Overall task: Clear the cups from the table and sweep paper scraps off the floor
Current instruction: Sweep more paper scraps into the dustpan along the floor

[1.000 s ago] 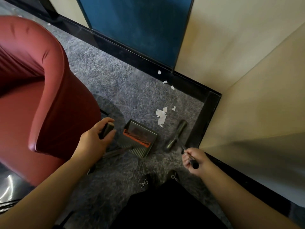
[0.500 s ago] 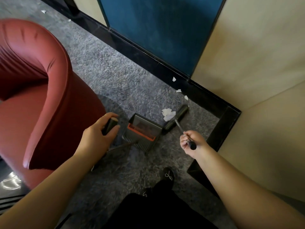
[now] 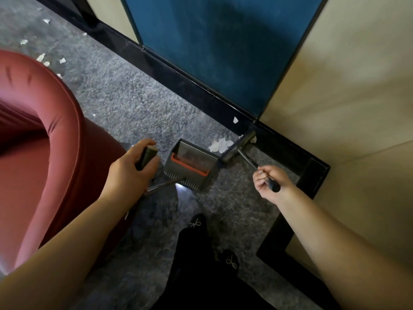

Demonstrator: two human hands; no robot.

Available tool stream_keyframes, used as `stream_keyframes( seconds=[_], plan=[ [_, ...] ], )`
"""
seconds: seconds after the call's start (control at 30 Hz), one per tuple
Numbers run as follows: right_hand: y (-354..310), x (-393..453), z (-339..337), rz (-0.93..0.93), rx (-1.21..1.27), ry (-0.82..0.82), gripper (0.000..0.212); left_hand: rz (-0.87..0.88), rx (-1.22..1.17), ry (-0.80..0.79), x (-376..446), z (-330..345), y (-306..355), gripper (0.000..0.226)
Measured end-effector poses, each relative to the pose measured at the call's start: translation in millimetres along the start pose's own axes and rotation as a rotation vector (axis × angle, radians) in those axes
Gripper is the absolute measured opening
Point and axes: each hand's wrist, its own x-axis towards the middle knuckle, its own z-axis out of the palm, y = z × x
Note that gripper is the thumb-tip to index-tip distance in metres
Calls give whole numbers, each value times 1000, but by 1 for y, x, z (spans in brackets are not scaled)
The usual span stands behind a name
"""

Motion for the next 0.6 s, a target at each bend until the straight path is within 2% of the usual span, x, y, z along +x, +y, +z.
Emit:
stream_keyframes(
  seconds=[0.23,0.33,0.6],
  plan=[
    [-18,-40,6,70,-15,45,37,61,57,-87,66,-29,22,29],
    [-30,-48,6,87,-81,99,35,82,97,-172,91,-33,31,28],
    [-78,-30,13,50,-351,247,32,96,162,-288,144,5,43,36]
  ],
)
